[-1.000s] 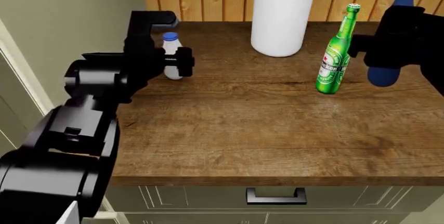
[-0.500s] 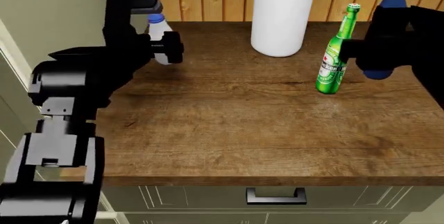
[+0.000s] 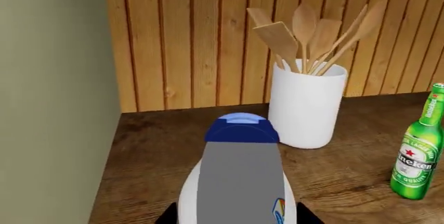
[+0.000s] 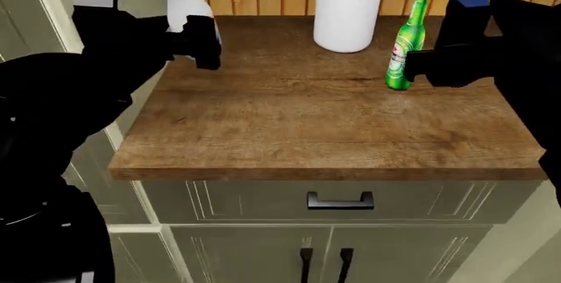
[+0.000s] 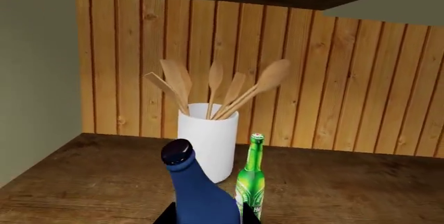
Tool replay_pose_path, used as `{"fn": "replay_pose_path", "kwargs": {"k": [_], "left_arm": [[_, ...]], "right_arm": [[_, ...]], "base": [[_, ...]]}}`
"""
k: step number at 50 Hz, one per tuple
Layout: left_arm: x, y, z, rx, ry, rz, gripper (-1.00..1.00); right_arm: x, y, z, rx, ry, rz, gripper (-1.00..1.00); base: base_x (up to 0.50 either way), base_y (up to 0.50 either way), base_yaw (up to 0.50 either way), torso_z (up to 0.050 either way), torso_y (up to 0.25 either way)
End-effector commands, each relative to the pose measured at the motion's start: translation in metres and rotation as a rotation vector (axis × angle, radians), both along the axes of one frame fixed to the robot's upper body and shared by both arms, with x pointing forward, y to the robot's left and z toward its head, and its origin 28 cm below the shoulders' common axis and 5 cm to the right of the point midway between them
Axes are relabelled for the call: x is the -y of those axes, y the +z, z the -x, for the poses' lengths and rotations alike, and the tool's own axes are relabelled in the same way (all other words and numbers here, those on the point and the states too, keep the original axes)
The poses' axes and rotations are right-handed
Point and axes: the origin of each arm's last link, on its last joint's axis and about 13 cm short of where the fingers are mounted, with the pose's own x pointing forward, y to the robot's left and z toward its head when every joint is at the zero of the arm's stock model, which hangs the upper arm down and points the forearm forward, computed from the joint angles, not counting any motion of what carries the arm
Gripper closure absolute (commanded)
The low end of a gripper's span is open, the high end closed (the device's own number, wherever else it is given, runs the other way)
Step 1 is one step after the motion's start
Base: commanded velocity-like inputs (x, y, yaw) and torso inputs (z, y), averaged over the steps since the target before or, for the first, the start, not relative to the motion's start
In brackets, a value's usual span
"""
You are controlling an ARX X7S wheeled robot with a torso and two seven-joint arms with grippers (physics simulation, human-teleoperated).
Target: Move the drinks to the dining counter.
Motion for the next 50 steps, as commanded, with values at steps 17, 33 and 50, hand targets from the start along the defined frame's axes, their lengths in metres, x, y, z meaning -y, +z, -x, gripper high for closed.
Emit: {"fn": "replay_pose_path", "kwargs": {"k": [17,33,50], "left_arm": [[-0.0006,0.0042,0.0091,0.017,-0.001,-0.021,1.00],[-0.0012,-0.0011,0.0085,0.010,-0.008,-0.019,1.00],[-0.0023,-0.0008,0.0086,0.004,-0.007,-0.020,1.00]], "right_arm": [[0.0013,0.0032,0.0017,0.036,-0.029,0.049,1.00],[0.0006,0.0044,0.0021,0.040,-0.039,0.078,1.00],[0.0006,0.0049,0.0032,0.053,-0.043,0.109,1.00]], "base": [[-0.49,0.13,0.00,0.001,0.000],[-0.34,0.47,0.00,0.000,0.000],[-0.21,0.50,0.00,0.001,0.000]]}}
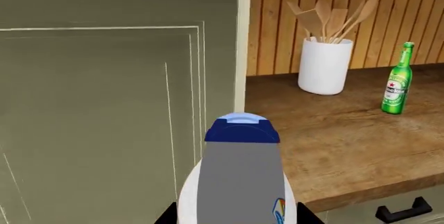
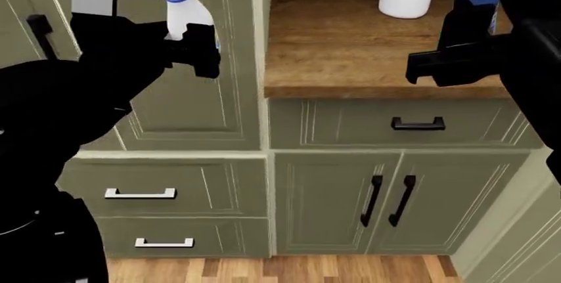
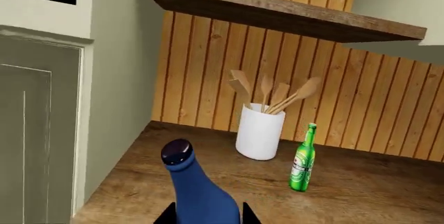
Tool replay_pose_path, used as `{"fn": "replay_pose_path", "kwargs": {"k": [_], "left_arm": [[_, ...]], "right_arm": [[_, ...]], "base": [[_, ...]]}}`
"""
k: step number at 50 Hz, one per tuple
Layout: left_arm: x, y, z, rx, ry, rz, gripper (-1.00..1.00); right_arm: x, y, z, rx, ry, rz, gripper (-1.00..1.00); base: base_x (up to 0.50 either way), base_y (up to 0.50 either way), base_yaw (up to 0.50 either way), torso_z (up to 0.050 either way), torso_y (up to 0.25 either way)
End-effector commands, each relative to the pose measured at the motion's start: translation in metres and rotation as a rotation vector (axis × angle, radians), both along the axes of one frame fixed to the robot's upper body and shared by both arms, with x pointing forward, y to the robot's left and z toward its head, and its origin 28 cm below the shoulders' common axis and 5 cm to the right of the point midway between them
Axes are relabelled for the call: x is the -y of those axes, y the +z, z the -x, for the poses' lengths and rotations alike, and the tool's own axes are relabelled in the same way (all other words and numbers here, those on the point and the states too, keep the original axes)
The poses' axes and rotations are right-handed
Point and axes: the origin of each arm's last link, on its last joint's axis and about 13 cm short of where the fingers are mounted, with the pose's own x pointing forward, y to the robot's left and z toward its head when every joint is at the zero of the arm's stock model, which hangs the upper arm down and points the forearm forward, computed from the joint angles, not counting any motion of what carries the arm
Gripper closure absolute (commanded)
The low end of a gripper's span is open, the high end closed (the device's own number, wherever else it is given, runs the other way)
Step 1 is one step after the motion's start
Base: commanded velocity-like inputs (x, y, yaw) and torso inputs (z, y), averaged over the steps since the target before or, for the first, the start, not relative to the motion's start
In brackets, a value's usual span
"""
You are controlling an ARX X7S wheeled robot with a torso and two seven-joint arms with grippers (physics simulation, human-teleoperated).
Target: Move the drinks to the dining counter.
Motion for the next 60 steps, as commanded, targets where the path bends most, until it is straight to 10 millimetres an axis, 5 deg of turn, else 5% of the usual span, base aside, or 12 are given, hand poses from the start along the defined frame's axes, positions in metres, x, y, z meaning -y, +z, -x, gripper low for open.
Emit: {"fn": "replay_pose_path", "kwargs": {"k": [1,60], "left_arm": [[-0.0007,0.0028,0.0011,0.009,0.002,0.004,1.00],[0.0067,0.0044,0.0013,0.001,-0.019,-0.034,1.00]], "right_arm": [[0.0005,0.0025,0.0004,0.024,-0.011,0.026,1.00],[0.0081,-0.0045,0.0065,0.056,-0.028,0.028,1.00]], "base": [[-0.16,0.50,0.00,0.000,0.000],[-0.04,0.50,0.00,0.000,0.001]]}}
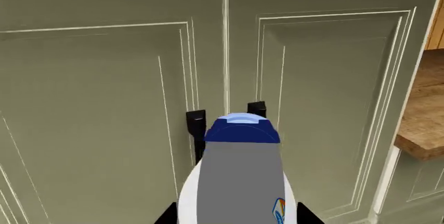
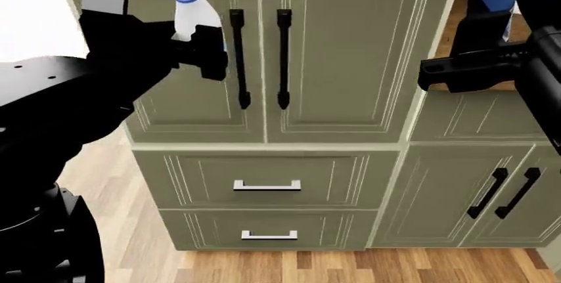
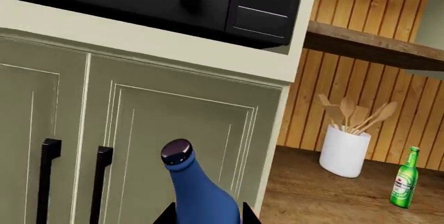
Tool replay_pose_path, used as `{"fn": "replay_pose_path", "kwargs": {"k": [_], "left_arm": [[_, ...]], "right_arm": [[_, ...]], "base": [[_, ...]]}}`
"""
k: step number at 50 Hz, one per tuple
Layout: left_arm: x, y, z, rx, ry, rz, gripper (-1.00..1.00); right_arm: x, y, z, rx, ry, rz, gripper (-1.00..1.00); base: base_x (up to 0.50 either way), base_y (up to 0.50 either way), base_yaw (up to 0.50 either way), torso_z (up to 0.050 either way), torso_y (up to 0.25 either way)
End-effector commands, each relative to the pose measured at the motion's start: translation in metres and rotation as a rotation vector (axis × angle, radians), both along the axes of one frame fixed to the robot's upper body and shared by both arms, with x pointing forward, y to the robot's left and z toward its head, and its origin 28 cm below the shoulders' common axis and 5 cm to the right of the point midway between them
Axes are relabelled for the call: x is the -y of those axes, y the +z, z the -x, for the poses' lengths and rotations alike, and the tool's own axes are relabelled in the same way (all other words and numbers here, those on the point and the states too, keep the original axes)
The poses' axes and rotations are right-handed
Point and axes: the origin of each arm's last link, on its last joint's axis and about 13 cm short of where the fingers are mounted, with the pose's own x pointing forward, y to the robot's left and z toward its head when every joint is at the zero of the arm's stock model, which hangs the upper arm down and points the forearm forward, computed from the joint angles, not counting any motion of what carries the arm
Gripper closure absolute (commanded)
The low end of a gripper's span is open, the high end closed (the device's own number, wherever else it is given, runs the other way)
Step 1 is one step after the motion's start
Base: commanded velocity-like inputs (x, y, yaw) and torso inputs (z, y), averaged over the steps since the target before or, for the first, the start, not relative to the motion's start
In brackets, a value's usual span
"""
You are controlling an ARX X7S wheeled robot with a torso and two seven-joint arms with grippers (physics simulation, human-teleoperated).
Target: Move the drinks to the dining counter.
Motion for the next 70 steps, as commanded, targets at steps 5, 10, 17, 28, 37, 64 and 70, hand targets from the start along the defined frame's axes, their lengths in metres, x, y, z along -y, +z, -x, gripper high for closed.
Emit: {"fn": "replay_pose_path", "kwargs": {"k": [5,10,17,28,37,64,70], "left_arm": [[0.000,0.000,0.000,0.006,-0.001,0.003,1.00],[0.001,-0.002,0.000,0.004,-0.004,0.006,1.00],[-0.001,0.001,0.004,0.013,0.000,0.008,1.00],[-0.022,0.015,0.044,0.058,0.092,0.020,1.00],[-0.039,0.035,0.083,0.115,0.172,0.009,1.00],[-0.036,0.014,0.068,0.074,0.148,0.019,1.00],[-0.034,0.014,0.065,0.071,0.142,0.018,1.00]], "right_arm": [[0.001,0.000,0.002,0.018,-0.007,-0.002,1.00],[0.001,0.000,0.003,0.020,-0.002,0.003,1.00],[0.000,0.001,0.003,0.021,0.001,0.005,1.00],[-0.006,0.000,0.001,0.032,0.047,0.002,1.00],[-0.013,-0.006,0.005,0.022,0.079,0.016,1.00],[-0.016,-0.009,0.000,0.030,0.066,0.057,1.00],[-0.016,-0.010,-0.003,0.024,0.062,0.059,1.00]], "base": [[0.00,0.50,0.00,0.000,0.000],[0.00,0.50,0.00,0.000,0.002],[0.00,0.50,0.00,0.000,0.001],[0.01,0.50,0.00,0.001,0.001],[0.02,0.50,0.00,0.000,0.001],[0.19,0.50,0.00,0.000,0.001],[0.32,0.50,0.00,0.000,0.002]]}}
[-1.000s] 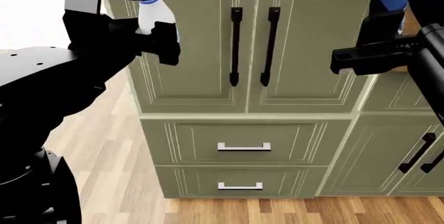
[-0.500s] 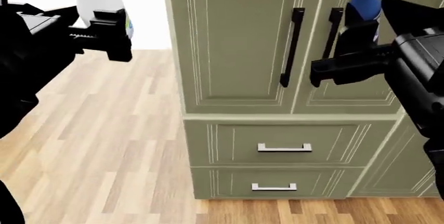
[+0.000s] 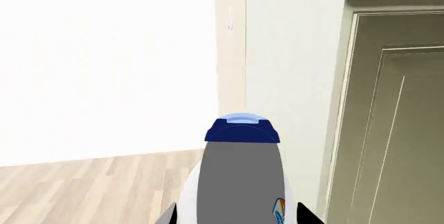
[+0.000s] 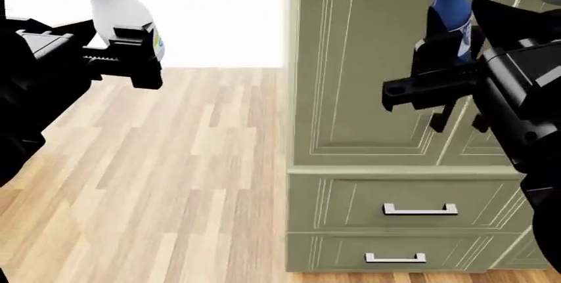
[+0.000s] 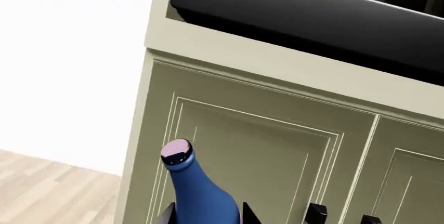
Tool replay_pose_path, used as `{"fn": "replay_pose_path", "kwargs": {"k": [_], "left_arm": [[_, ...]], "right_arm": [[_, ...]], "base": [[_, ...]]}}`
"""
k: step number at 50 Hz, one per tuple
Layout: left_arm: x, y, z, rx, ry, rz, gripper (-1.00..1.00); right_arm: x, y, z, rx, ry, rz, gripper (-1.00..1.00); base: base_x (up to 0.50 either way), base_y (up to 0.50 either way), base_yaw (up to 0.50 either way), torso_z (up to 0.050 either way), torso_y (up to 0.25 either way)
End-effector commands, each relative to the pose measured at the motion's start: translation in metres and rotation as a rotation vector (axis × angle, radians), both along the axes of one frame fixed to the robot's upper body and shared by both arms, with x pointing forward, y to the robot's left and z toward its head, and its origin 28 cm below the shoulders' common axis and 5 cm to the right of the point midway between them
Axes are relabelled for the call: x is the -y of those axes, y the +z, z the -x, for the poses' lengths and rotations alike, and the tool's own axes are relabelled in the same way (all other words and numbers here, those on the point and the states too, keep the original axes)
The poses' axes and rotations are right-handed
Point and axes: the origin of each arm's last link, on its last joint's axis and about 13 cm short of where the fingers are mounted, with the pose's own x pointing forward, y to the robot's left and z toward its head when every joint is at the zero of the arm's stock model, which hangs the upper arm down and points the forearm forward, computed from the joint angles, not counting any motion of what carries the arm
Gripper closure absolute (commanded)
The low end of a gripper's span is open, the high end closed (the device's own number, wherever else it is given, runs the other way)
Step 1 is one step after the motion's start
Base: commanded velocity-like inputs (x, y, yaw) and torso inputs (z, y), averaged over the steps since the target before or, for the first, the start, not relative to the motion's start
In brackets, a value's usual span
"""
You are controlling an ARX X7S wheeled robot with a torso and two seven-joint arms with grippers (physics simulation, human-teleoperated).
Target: Move the drinks to the dining counter.
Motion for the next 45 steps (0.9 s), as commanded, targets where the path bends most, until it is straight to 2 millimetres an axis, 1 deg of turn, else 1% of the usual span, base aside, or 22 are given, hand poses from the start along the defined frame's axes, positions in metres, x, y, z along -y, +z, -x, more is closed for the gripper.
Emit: {"fn": "replay_pose_path", "kwargs": {"k": [1,10,20,29,34,45], "left_arm": [[0.0019,-0.0002,-0.0033,0.001,-0.006,0.007,1.00],[0.0022,0.0025,-0.0043,0.006,-0.006,0.015,1.00],[0.0020,0.0015,-0.0074,0.005,-0.008,0.017,1.00],[0.0038,0.0017,-0.0089,0.004,-0.012,0.011,1.00],[0.0044,0.0011,-0.0095,0.004,-0.016,0.011,1.00],[0.0048,0.0006,-0.0112,0.000,-0.016,0.009,1.00]], "right_arm": [[0.0000,0.0015,-0.0029,0.019,-0.012,0.011,1.00],[0.0013,0.0064,0.0001,0.044,-0.030,0.023,1.00],[0.0026,0.0063,-0.0012,0.047,-0.071,0.045,1.00],[0.0057,0.0052,0.0009,0.045,-0.073,0.017,1.00],[0.0087,0.0038,-0.0003,0.047,-0.107,0.018,1.00],[0.0086,0.0025,-0.0006,0.045,-0.109,0.042,1.00]], "base": [[0.33,0.50,0.00,0.000,0.000],[0.30,0.50,0.00,0.000,0.001],[0.00,0.50,0.00,0.001,0.002],[0.00,0.50,0.00,0.000,0.001],[0.00,0.50,0.00,0.000,0.000],[0.02,0.50,0.00,0.001,0.001]]}}
